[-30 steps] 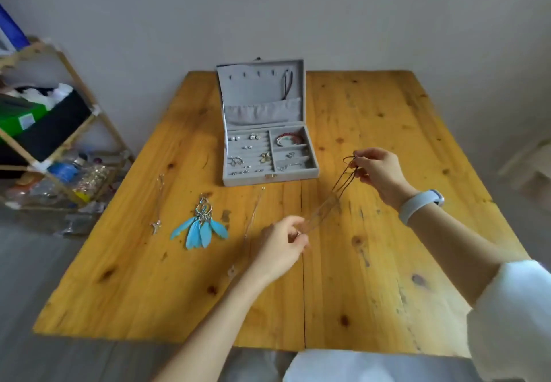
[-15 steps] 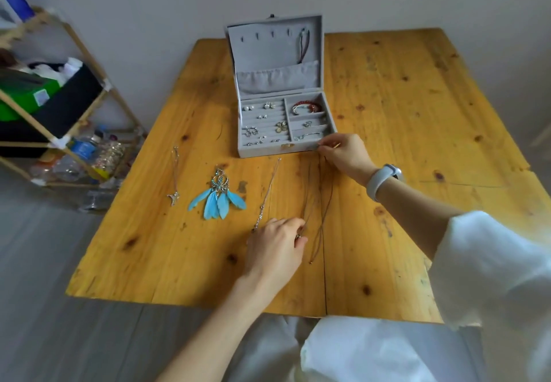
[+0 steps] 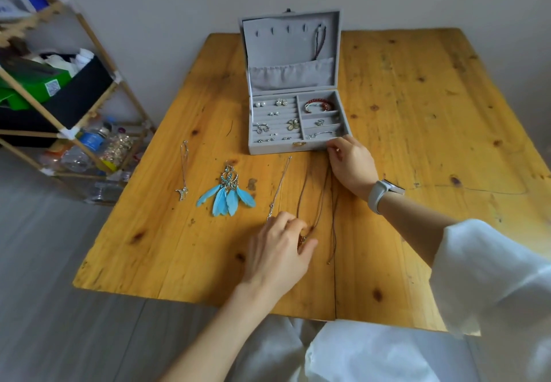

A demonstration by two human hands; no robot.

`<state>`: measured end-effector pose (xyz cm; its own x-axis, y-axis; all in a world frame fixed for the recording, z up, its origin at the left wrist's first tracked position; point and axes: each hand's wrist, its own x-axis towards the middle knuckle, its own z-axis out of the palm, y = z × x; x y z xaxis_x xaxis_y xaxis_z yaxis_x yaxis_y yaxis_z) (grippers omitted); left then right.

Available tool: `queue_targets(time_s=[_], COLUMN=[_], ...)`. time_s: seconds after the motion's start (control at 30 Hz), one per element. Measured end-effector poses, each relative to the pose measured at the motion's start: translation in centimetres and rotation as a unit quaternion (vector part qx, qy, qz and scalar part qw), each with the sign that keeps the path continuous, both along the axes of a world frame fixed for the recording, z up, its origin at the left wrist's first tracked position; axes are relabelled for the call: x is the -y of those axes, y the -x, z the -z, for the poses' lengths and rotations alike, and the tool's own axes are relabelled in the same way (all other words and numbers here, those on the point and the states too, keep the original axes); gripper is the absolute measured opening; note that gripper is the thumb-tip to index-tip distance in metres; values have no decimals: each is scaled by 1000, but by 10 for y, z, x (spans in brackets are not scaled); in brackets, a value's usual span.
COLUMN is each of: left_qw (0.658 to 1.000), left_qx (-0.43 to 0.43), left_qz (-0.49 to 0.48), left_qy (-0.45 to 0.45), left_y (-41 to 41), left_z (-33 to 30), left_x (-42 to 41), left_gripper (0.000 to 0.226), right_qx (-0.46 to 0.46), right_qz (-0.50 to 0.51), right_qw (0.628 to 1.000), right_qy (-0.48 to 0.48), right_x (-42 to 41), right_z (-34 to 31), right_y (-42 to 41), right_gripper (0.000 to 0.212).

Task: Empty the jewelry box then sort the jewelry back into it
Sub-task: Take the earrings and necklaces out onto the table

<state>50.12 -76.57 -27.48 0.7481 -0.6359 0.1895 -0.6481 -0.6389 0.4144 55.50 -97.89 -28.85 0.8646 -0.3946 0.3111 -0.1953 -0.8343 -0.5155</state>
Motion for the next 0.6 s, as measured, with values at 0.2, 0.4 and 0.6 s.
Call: queue_targets(time_s=[0.2, 0.4, 0.6], left_qw=[996, 995, 996], left_qx=[39, 31, 58], left_qz=[80, 86, 59], left_qy=[-31, -27, 27], left_y=[-7, -11, -47], left_z=[13, 15, -4], left_x=[1, -1, 16], left_gripper=[34, 31, 27], right_qx=[-102, -107, -58], right_qz=[-136, -152, -182], right_qw=[968, 959, 969], right_qy=[184, 216, 160], right_x=[-2, 2, 10], right_z=[7, -3, -29], right_y=[25, 11, 5], right_gripper=[54, 36, 39])
